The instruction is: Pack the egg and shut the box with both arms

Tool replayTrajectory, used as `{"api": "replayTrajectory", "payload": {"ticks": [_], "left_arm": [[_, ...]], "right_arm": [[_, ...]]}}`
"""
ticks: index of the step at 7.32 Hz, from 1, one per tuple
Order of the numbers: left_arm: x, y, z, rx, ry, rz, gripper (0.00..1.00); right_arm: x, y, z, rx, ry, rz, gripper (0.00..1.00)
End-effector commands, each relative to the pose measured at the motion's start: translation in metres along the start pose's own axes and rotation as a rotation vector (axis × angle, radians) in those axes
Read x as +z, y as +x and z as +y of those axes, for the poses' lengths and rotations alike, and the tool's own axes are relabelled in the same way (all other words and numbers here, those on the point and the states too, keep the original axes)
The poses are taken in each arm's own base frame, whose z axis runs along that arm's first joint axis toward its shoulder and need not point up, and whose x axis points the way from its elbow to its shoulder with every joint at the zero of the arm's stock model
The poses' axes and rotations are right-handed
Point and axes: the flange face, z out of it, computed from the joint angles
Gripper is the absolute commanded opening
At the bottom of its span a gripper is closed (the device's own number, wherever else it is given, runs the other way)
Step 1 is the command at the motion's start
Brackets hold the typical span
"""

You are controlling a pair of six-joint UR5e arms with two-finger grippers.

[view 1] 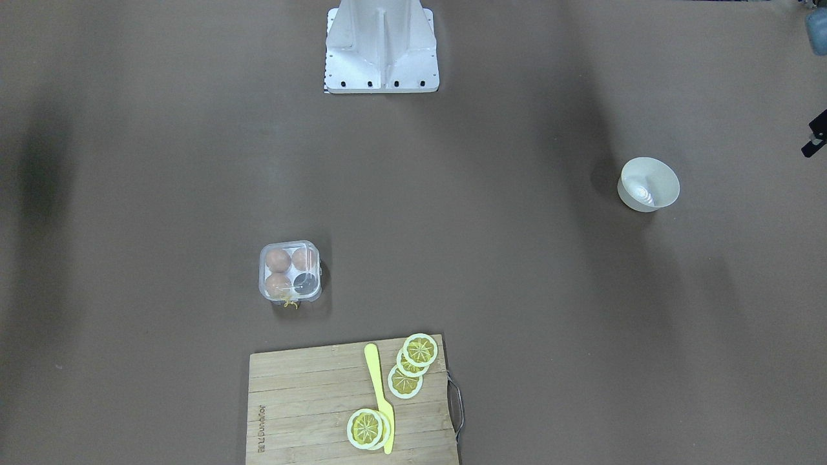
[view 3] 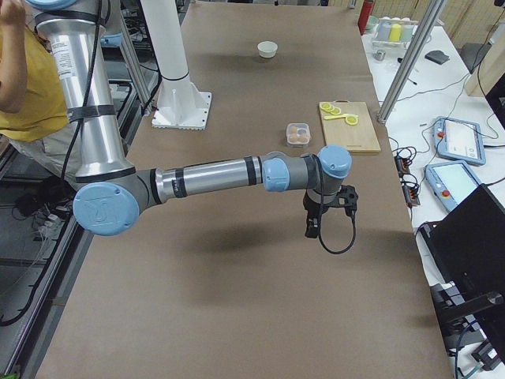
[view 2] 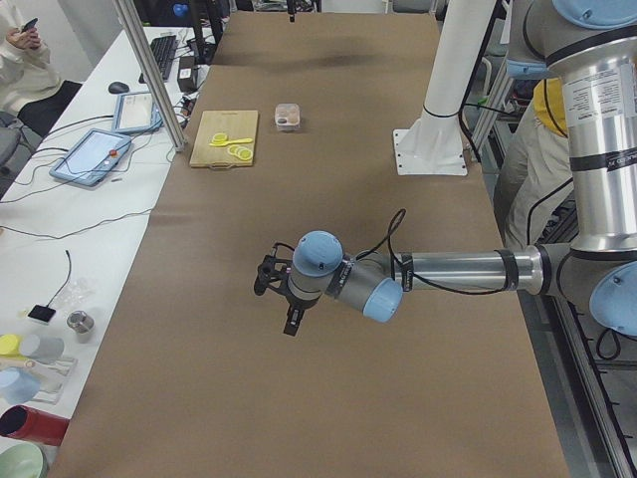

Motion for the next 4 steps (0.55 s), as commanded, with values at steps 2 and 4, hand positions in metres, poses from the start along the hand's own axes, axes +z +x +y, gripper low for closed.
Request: {"api": "replayTrajectory", "payload": {"ticks": [2,4], "left_arm": [[0.001,-0.005,-0.001,-0.011,0.001,-0.006,0.97],[-0.002,-0.005,-0.003,-0.019,0.009,-0.006,0.97]], "right_arm": [[0.007,0.022,0.028,-0.010,-0.011,0.031,1.00],[-0.006,0.017,0.047,-0.022,0.012,0.028,0.99]]}}
